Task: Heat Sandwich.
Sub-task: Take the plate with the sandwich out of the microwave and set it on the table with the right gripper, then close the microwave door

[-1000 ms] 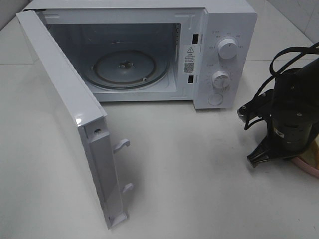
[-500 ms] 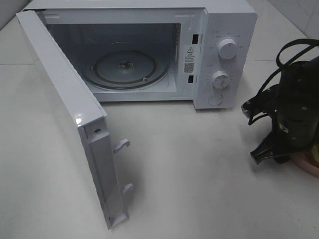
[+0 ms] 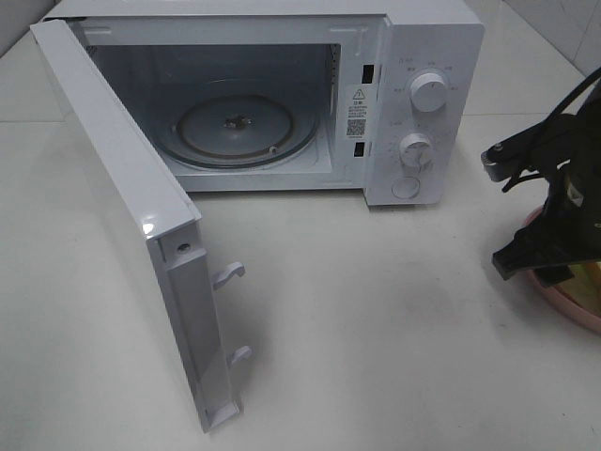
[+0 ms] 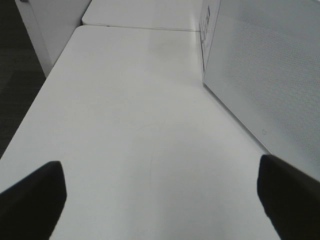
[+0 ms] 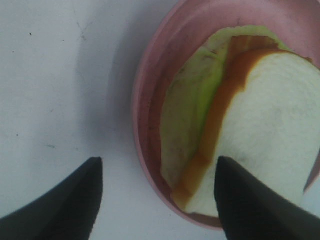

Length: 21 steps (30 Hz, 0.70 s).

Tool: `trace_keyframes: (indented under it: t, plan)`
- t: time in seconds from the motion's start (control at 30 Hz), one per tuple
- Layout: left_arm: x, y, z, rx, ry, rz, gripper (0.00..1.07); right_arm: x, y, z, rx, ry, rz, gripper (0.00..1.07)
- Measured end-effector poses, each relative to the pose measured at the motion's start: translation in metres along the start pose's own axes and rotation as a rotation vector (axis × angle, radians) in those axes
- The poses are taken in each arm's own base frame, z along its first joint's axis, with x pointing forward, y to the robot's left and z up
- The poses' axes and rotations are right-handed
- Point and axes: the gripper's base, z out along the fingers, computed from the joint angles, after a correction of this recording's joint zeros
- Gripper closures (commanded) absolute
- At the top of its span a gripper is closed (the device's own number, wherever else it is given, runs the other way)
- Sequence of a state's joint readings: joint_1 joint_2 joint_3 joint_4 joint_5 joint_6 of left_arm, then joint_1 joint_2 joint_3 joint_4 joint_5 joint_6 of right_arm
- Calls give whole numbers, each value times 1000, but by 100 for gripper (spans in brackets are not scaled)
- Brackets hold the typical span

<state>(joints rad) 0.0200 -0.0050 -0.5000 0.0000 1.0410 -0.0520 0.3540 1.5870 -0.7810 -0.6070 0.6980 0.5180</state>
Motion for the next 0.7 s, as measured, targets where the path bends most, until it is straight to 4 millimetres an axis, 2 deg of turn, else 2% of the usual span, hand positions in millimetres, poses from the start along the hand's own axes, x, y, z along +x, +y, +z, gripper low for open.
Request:
trace_keyframes:
  t: [0.07, 0.1, 0.2, 0.33, 0.4, 0.5, 0.63, 0.7]
  plan:
    - [0, 0, 0, 0, 0, 0, 9, 2, -2, -4, -3, 0, 9, 42]
    - [0, 0, 0, 0, 0, 0, 9, 5, -6, -15, -11, -11, 24, 41]
    - [0, 0, 0, 0, 0, 0, 9, 9, -10, -25, -21, -18, 29, 39]
    - [0, 0, 0, 0, 0, 0, 9, 22, -18, -54, -83, -57, 32, 31]
    - [0, 0, 0, 0, 0, 0, 9, 25, -20, -59, -95, -65, 31, 29]
    - [0, 0, 0, 0, 0, 0, 9, 30, -22, -68, -117, -76, 34, 30]
    - [0, 0, 0, 0, 0, 0, 9, 48, -31, -93, -162, -115, 69, 31]
    - [0, 0, 0, 0, 0, 0, 9, 51, -32, -97, -165, -123, 71, 31]
